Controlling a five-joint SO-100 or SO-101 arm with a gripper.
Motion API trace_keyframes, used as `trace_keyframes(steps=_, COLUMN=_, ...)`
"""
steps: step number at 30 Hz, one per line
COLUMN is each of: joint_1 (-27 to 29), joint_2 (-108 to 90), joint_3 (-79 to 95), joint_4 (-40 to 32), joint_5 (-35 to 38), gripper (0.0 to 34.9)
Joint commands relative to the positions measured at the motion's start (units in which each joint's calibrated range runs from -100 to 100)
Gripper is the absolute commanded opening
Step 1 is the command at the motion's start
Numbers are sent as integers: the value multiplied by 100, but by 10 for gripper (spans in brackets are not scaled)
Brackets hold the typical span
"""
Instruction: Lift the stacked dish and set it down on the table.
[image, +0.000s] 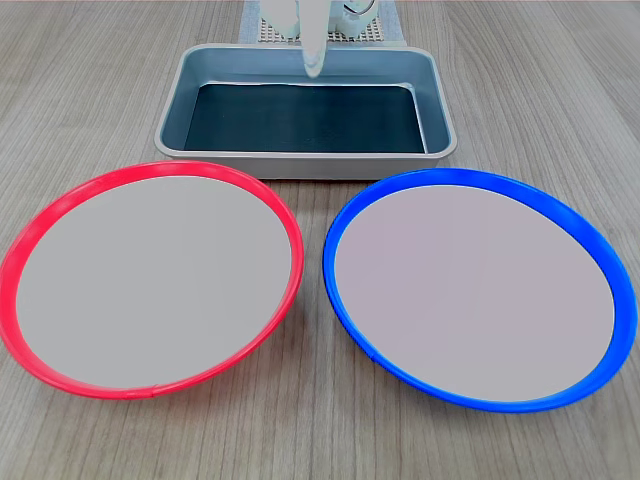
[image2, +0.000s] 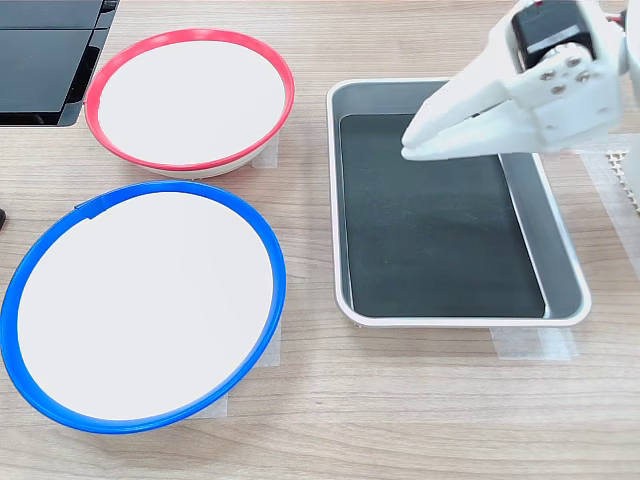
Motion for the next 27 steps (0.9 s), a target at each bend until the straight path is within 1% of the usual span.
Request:
trace_keyframes(steps=1, joint_1=-5, joint_2=-213, joint_3=0, joint_4=458, joint_5=-112, gripper=0)
trace_keyframes(steps=3, joint_1=61, joint_2=-213, joint_3=0, joint_4=639, joint_5=-151, gripper=0)
trace_keyframes(steps=10, joint_1=117, joint_2=-213, joint_3=0, joint_4=639, joint_5=-195, gripper=2)
trace_keyframes(steps=12, joint_1=136, joint_2=-213, joint_3=0, joint_4=639, joint_5=-200, gripper=24)
trace_keyframes(steps=13, joint_1=136, joint_2=-213, joint_3=0, joint_4=639, joint_5=-200, gripper=6)
trace_keyframes(steps=14, joint_1=136, joint_2=-213, joint_3=0, joint_4=639, joint_5=-200, gripper=3)
trace_keyframes(steps=27, joint_1=117, joint_2=-213, joint_3=0, joint_4=639, joint_5=-190, gripper=3)
